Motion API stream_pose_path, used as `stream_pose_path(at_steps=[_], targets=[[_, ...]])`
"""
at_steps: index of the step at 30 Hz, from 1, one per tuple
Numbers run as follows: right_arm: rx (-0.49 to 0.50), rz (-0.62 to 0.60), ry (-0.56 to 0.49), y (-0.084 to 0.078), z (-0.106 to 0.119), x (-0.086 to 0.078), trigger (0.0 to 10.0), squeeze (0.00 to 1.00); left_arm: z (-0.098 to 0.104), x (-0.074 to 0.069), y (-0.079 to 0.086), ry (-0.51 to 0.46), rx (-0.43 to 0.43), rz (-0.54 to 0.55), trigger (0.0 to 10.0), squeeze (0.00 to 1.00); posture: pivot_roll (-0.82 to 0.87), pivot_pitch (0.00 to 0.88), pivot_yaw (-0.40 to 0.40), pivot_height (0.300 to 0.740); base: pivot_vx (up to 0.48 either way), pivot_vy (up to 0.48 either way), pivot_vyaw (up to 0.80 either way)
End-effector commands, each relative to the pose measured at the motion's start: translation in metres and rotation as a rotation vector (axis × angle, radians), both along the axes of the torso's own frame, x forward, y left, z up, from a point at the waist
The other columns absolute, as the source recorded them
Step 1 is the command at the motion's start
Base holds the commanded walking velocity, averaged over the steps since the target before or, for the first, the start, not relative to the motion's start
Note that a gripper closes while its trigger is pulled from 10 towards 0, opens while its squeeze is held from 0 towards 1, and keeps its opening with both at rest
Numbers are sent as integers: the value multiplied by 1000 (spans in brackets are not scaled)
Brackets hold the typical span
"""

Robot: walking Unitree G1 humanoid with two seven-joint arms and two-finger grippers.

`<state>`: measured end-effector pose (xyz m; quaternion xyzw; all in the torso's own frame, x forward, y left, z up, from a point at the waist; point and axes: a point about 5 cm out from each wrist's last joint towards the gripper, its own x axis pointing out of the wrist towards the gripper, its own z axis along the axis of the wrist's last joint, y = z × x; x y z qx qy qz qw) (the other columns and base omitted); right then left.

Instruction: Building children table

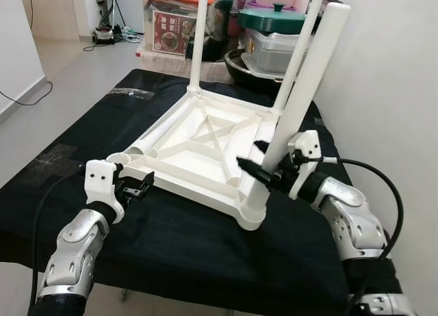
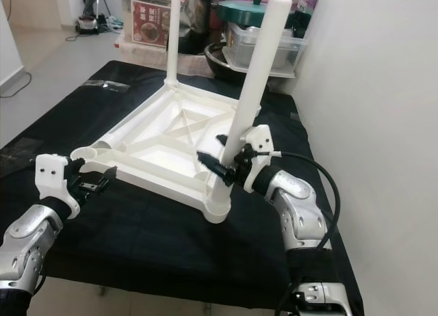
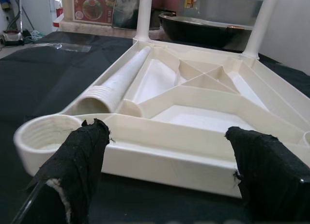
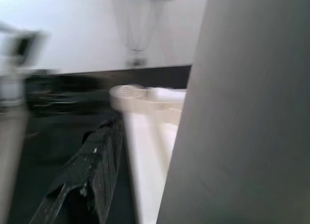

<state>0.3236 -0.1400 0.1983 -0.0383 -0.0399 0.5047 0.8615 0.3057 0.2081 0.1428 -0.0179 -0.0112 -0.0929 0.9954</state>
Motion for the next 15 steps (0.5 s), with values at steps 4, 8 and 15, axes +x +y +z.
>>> stream_pose_path(at_steps=[4,8,15], targets=[[11,174,27,28,-9,-8,2039,0,-4,2,-5,11,-8,-4,10000,0,132,0,-190,740,0,0,0],[-18,-97,49,28,-22,11,0,0,-4,0,-4,10,-9,-3,10000,0,127,0,-184,740,0,0,0],[-66,-1036,244,-33,-57,31,0,0,-3,0,-5,6,-10,-9,10000,0,112,0,-176,740,0,0,0]])
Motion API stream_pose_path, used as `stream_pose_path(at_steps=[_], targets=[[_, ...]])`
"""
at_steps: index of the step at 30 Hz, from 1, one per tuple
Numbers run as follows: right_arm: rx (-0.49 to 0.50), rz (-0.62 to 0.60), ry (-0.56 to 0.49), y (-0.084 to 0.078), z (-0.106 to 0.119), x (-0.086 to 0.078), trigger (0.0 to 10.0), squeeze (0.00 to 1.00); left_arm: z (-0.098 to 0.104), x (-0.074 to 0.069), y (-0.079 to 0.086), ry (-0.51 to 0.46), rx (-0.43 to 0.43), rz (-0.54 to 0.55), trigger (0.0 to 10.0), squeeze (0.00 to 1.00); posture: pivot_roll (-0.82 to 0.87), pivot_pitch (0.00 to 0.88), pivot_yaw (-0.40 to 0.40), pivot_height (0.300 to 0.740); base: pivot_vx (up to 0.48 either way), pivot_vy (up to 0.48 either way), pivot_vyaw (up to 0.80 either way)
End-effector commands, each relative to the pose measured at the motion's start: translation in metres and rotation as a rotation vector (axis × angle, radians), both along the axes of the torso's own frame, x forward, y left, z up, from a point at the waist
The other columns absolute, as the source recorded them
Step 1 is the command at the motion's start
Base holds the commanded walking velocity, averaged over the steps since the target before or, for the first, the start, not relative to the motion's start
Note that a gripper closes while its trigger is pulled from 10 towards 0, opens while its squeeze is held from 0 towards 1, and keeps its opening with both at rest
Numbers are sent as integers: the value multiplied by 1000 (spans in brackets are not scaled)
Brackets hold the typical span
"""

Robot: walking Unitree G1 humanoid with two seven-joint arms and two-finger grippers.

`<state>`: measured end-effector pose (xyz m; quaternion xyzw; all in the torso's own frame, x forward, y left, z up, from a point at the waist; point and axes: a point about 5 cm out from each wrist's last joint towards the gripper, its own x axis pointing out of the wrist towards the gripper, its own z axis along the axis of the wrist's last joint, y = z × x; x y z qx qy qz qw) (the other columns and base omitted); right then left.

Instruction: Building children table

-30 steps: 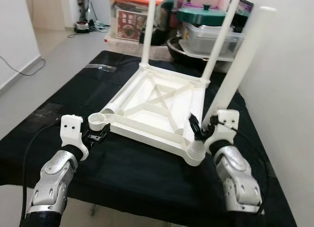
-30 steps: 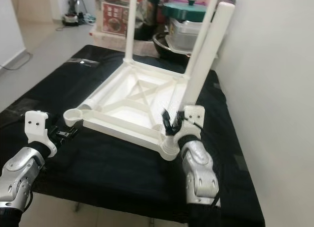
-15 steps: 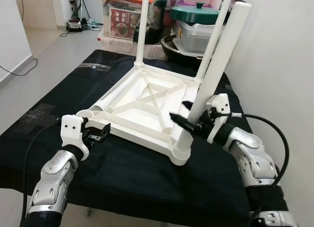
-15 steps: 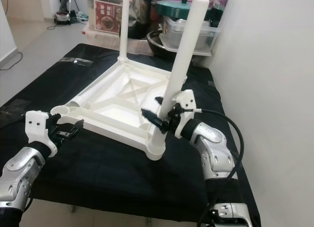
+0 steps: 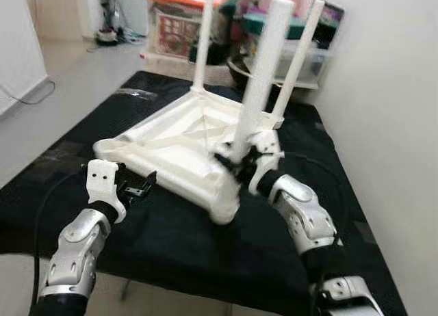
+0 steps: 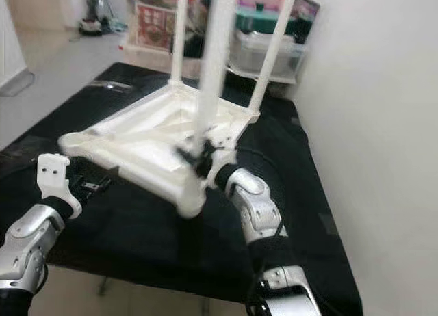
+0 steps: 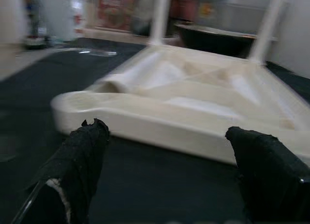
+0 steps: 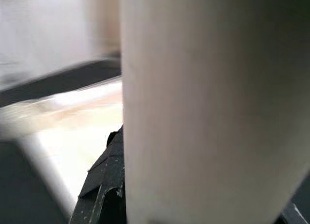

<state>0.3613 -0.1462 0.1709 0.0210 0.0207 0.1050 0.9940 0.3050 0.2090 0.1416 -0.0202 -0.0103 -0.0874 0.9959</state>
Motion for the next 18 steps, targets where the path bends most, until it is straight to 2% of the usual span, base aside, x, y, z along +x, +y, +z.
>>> stream_pose_path(at_steps=[1,2,3,4,7,8,11,12,13,14,15,16,17,18], targets=[[-104,-174,154,-27,-30,-7,0,0,-1,1,-6,4,-5,-20,10000,0,112,0,-176,740,0,0,0],[-93,-373,186,-42,-36,-32,0,0,-1,1,-7,-2,-7,-23,10000,0,96,0,-165,740,0,0,0],[-93,-373,186,-42,-36,-32,0,0,-1,1,-7,-2,-7,-23,10000,0,96,0,-165,740,0,0,0],[-84,-378,189,-39,-35,-41,2392,0,-1,1,-6,-3,-8,-22,10000,0,91,0,-161,740,0,0,0],[-76,-360,188,-35,-34,-46,2392,0,-1,1,-6,-4,-9,-22,10000,0,91,0,-161,740,0,0,0],[-84,-293,135,-25,-26,-50,10000,0,0,1,-5,-4,-12,-20,10000,0,79,0,-152,740,0,0,0],[-84,-293,135,-25,-26,-50,10000,0,0,1,-5,-4,-12,-20,10000,0,79,0,-152,740,0,0,0],[-54,-236,83,-16,-20,-53,10000,0,0,0,-4,-4,-15,-19,10000,0,75,0,-149,740,0,0,0],[-54,-236,83,-16,-20,-53,10000,0,0,0,-4,-4,-15,-19,10000,0,75,0,-149,740,0,0,0],[8,-116,15,-6,-9,-53,10000,1000,0,1,-4,-4,-16,-20,10000,0,71,0,-146,740,0,0,0],[60,20,-37,0,2,-52,10000,306,0,1,-4,-4,-17,-21,10000,0,71,0,-146,740,0,0,0],[60,20,-37,0,2,-52,10000,306,0,1,-4,-4,-17,-21,10000,0,71,0,-146,740,0,0,0],[91,120,-59,2,9,-49,10000,0,0,1,-4,-4,-18,-22,10000,0,72,0,-150,740,0,0,0],[122,260,-85,1,19,-45,10000,0,0,2,-4,-4,-18,-21,10000,0,72,0,-146,740,0,0,0]])
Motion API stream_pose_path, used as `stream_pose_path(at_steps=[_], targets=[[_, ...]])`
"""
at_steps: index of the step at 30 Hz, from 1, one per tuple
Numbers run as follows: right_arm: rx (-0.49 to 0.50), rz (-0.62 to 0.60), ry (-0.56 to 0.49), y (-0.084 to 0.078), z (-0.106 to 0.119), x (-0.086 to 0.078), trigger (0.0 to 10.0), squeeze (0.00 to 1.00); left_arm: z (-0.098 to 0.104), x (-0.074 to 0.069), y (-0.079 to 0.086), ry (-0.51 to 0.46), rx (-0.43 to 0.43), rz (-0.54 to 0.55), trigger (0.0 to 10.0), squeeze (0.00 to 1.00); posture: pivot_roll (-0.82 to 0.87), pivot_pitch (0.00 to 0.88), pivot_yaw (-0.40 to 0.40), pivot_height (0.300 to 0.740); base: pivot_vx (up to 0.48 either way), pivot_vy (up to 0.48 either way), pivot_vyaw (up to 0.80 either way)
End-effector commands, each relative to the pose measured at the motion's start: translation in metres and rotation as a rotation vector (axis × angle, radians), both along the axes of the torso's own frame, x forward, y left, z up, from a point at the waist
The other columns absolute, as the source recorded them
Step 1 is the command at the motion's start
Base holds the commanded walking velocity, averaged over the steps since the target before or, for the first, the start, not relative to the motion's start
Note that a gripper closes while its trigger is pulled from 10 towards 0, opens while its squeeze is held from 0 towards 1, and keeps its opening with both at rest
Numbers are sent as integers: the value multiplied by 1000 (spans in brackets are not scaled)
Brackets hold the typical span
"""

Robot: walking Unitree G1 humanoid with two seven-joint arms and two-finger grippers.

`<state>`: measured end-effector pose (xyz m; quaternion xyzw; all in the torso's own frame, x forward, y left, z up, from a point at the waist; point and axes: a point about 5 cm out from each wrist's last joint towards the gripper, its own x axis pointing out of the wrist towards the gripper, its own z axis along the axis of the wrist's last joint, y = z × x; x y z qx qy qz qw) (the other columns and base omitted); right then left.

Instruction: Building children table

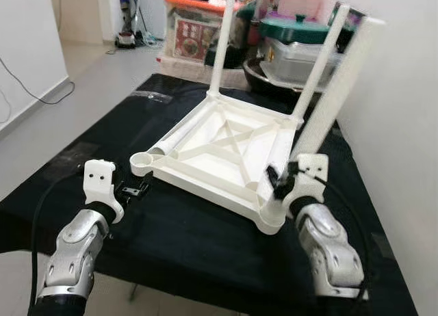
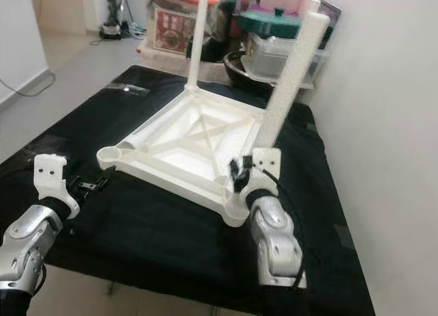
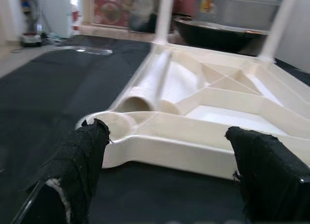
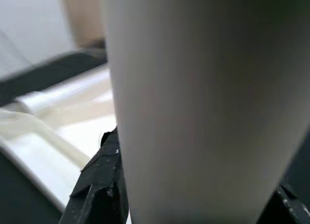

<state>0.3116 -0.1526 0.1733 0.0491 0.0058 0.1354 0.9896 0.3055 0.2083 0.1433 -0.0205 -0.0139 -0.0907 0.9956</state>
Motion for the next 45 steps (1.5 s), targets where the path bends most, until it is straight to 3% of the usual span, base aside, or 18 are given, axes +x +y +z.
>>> stream_pose_path(at_steps=[1,6,13,14,16,17,19,22,27,29,30,33,34,36,37,41,42,45], targets=[[61,199,-64,7,16,5,10000,0,-2,1,-4,4,-17,-15,10000,0,72,0,-146,740,0,0,0],[-19,577,-94,8,25,1,10000,0,-2,3,-4,3,-18,-13,10000,0,76,0,-154,740,0,0,0],[-178,828,-64,22,8,4,10000,0,-3,4,-5,1,-18,-12,10000,0,93,0,-166,740,0,0,0],[-185,854,-62,29,6,6,4157,0,-3,4,-5,2,-18,-10,10000,0,106,0,-174,740,0,0,0],[-179,869,-64,33,6,8,4157,0,-3,4,-5,2,-17,-9,10000,0,106,0,-174,740,0,0,0],[-149,817,-60,37,6,14,0,0,-4,3,-4,3,-18,-7,10000,0,114,0,-183,740,0,0,0],[-151,742,-56,38,5,22,0,0,-4,3,-4,3,-19,-5,10000,0,114,0,-183,740,0,0,0],[-181,74,85,8,-15,50,0,0,-6,2,-4,6,-22,-4,10000,0,112,0,-188,740,0,0,0],[-198,-521,252,-48,-47,25,0,0,-7,1,-4,13,-18,-17,10000,0,103,0,-182,740,0,0,0],[-194,-510,244,-48,-51,9,0,0,-7,0,-3,12,-17,-18,10000,0,101,0,-169,740,0,0,0],[-156,-419,210,-39,-49,-12,3333,0,-7,-1,-2,11,-17,-16,10000,0,88,0,-161,740,0,0,0],[-134,-374,194,-34,-47,-18,3333,0,-6,-1,-1,10,-17,-15,10000,0,86,0,-160,740,0,0,0],[-116,-305,131,-26,-38,-20,10000,0,-7,-1,-1,10,-17,-14,10000,0,81,0,-157,740,0,0,0],[-74,-229,63,-19,-26,-23,10000,0,-6,-1,0,9,-16,-14,10000,0,75,0,-151,740,0,0,0],[-51,-183,-11,-16,-15,-22,10000,1000,-6,-1,0,9,-16,-15,10000,0,73,0,-146,740,0,0,0],[-23,-108,-107,-12,6,-10,10000,1000,-6,0,0,8,-15,-18,10000,0,75,0,-142,740,0,0,0],[11,-43,-117,-14,17,2,10000,0,-6,1,-1,7,-14,-18,10000,0,79,0,-144,740,0,0,0],[30,59,-128,-14,25,7,10000,0,-6,1,-1,7,-14,-18,10000,0,84,0,-147,740,0,0,0]])
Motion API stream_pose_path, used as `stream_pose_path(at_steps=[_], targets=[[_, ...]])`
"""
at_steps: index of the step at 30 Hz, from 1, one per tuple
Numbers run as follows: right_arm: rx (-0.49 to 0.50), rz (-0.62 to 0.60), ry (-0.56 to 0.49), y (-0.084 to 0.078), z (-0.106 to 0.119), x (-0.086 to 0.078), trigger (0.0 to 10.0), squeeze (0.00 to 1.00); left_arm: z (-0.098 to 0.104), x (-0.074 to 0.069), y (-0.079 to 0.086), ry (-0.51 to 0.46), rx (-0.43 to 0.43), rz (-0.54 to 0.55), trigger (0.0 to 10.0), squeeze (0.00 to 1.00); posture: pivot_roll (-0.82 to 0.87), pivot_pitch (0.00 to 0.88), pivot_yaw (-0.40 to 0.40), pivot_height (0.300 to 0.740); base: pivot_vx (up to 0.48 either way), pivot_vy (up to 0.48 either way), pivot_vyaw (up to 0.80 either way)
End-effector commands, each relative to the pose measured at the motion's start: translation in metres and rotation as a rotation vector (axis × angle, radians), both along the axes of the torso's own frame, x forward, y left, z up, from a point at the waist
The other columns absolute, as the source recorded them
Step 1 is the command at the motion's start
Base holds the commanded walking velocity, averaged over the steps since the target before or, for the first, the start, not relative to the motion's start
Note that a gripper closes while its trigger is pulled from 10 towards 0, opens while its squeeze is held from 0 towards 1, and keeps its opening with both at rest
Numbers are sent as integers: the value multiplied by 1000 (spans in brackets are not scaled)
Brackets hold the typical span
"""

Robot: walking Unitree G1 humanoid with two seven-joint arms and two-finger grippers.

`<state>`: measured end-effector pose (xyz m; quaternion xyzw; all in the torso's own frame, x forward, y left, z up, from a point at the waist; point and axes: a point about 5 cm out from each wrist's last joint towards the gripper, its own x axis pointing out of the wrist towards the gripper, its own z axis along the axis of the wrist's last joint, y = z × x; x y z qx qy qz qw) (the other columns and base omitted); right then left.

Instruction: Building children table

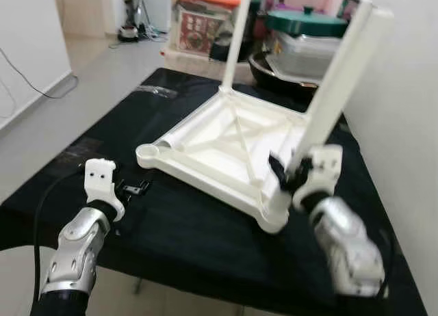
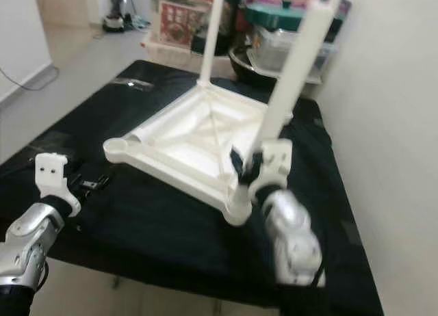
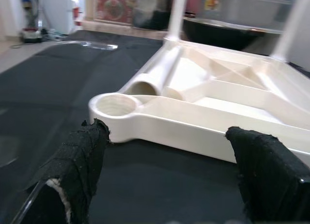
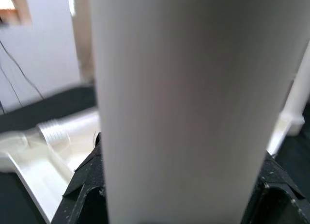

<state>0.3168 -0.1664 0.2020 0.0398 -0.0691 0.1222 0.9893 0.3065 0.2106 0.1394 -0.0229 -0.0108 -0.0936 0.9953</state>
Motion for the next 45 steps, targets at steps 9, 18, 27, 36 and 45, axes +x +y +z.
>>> stream_pose_path(at_steps=[9,18,27,36,45], targets=[[-94,571,31,16,-3,-2,10000,0,-2,1,-5,-2,-12,-15,10000,0,94,0,-155,740,0,0,0],[-266,690,173,39,-43,23,0,0,-1,1,-6,-6,-12,-12,10000,0,119,0,-178,740,0,0,0],[39,-370,332,-32,-61,30,0,0,0,-1,-4,-10,-19,-12,10000,0,99,0,-168,740,0,0,0],[-22,-214,205,-3,-55,-31,10000,0,1,-1,-2,-10,-21,-18,10000,0,53,0,-139,740,0,0,0],[31,0,141,0,-40,-35,10000,769,1,0,-3,-11,-21,-21,10000,0,47,0,-138,740,0,0,0]])
